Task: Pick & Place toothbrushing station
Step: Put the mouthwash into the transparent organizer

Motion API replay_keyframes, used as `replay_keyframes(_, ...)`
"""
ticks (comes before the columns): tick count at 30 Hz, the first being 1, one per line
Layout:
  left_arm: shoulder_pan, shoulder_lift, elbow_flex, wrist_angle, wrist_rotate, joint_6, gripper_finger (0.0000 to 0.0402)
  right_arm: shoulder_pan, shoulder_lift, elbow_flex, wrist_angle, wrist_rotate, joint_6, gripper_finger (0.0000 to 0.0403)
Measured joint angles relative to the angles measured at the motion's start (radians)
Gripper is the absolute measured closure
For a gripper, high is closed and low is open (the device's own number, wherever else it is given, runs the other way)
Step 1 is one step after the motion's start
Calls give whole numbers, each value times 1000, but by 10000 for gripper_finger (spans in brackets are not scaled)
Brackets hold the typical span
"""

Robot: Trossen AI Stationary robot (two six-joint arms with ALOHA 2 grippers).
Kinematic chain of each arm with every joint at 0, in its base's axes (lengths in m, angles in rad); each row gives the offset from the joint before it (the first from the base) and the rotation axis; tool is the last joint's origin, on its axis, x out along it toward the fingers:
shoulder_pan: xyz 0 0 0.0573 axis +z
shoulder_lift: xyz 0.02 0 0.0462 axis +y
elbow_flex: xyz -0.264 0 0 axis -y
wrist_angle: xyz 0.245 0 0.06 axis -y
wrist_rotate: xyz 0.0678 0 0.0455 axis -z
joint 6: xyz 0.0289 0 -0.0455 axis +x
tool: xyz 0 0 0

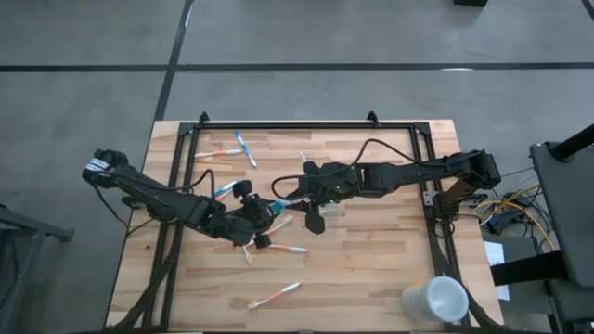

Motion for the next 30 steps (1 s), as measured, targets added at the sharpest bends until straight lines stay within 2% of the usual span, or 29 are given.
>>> replay_keyframes(3,-1,0,0,-3,46,-136,225,1,0,1,1,-8,0,308)
replay_keyframes(5,-1,0,0,-4,58,-165,225,2,-1,1,1,-8,-5,308)
replay_keyframes(15,4,0,0,-2,52,72,225,1,-1,1,2,-4,-12,308)
replay_keyframes(26,13,0,0,-2,58,8,224,1,-1,1,1,-1,-12,308)
replay_keyframes(30,29,-3,1,0,180,-27,215,1,-1,1,0,-6,-11,308)
